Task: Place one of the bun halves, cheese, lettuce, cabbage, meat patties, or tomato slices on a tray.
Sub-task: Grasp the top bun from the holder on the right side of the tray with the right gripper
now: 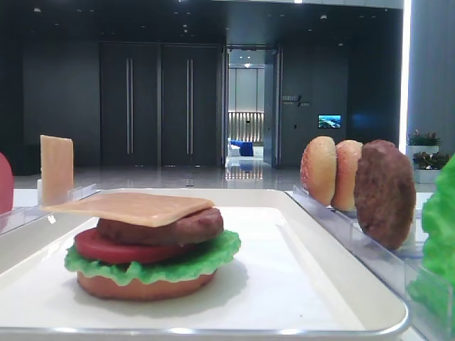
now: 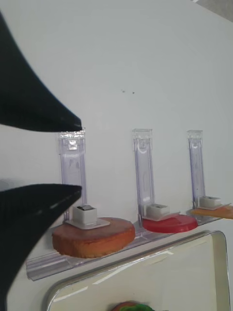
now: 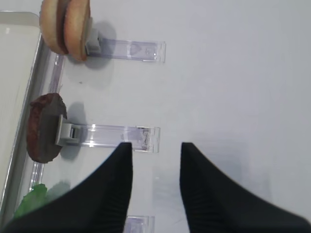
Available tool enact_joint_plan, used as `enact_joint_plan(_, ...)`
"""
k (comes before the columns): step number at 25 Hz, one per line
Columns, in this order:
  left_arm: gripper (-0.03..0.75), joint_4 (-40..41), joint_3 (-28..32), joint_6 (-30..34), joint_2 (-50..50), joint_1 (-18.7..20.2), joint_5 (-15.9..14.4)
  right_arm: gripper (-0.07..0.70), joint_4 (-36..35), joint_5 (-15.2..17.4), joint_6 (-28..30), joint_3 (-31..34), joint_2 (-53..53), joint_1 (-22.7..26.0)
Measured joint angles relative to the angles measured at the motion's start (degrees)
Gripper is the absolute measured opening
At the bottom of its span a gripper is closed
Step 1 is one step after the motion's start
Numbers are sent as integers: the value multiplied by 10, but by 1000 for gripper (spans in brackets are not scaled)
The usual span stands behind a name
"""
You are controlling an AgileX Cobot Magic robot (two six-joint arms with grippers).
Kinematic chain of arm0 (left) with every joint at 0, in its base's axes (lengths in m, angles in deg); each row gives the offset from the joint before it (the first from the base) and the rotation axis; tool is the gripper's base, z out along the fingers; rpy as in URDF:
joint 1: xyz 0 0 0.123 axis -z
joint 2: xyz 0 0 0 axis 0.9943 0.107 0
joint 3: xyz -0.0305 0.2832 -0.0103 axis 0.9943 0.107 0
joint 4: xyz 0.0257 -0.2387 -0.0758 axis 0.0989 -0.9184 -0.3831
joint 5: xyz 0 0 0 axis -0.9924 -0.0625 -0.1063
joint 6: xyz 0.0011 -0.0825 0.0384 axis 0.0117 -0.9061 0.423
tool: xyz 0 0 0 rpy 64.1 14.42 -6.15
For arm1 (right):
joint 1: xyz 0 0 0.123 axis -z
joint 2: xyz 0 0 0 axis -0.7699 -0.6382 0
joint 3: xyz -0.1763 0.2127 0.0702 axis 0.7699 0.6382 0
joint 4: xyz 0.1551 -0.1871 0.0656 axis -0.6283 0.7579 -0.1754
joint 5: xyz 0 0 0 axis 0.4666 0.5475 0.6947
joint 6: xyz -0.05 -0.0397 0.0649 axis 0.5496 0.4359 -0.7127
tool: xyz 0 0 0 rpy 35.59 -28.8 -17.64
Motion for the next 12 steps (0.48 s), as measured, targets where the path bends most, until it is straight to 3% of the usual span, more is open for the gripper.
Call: enact_joint_plan(12,282,0,0,0,0,0,0,235,0,3,8,-66,-116,0)
